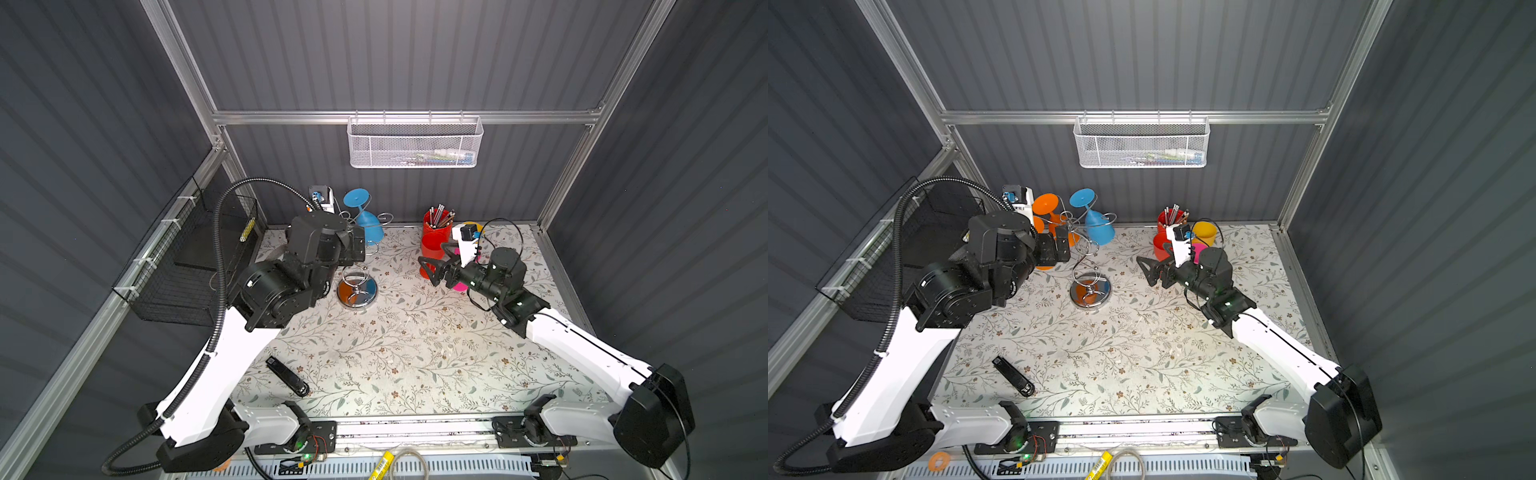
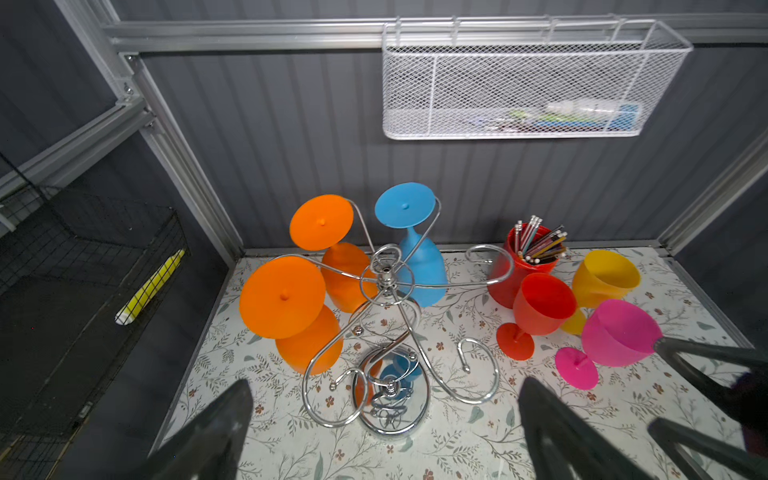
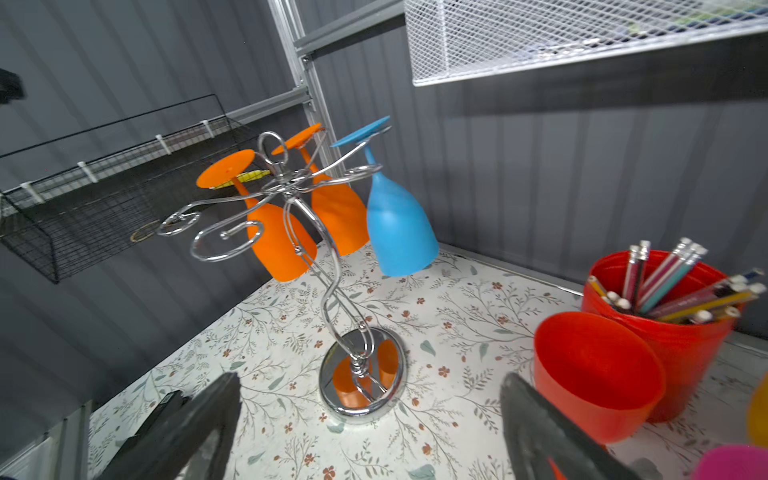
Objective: Take the wine glass off the wine glass rack
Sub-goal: 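Move the left gripper to an orange glass hanging on the rack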
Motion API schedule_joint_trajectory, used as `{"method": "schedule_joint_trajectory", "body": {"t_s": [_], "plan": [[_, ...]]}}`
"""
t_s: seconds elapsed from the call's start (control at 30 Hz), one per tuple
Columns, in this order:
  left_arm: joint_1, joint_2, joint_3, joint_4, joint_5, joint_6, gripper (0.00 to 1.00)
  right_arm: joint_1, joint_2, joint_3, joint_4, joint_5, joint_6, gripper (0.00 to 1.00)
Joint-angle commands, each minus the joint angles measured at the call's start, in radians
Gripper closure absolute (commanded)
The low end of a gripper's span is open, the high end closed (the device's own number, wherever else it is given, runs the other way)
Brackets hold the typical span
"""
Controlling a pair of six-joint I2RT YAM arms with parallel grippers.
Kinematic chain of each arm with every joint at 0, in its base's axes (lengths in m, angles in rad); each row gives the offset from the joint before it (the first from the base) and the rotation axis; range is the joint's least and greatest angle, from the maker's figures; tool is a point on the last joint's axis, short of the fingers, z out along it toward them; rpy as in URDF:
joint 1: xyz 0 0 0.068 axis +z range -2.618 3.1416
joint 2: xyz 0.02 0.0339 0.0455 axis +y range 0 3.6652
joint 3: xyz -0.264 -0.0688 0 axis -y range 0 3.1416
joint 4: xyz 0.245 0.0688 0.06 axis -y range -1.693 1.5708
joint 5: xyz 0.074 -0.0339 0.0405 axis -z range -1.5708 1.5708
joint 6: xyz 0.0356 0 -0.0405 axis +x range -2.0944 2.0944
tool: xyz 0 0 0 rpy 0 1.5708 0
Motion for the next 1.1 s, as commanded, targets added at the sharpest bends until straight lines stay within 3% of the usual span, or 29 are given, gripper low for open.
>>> {"method": "schedule_joint_trajectory", "body": {"t_s": [0.0,0.3,0.6,1.07], "plan": [[0.086,-0.008,-0.003,-0.018,0.119,-0.037,0.0,0.027,0.009,-0.008,0.064,0.0,-0.042,0.04],[0.401,-0.006,-0.076,-0.008,0.464,-0.1,0.01,0.106,-0.001,-0.083,0.2,0.044,-0.173,0.05],[0.602,-0.008,-0.167,0.062,0.72,-0.19,0.04,0.21,0.008,-0.161,0.342,0.127,-0.364,0.05],[0.766,-0.046,-0.361,0.342,0.95,-0.41,0.21,0.255,-0.005,-0.183,0.366,0.174,-0.434,0.05]]}}
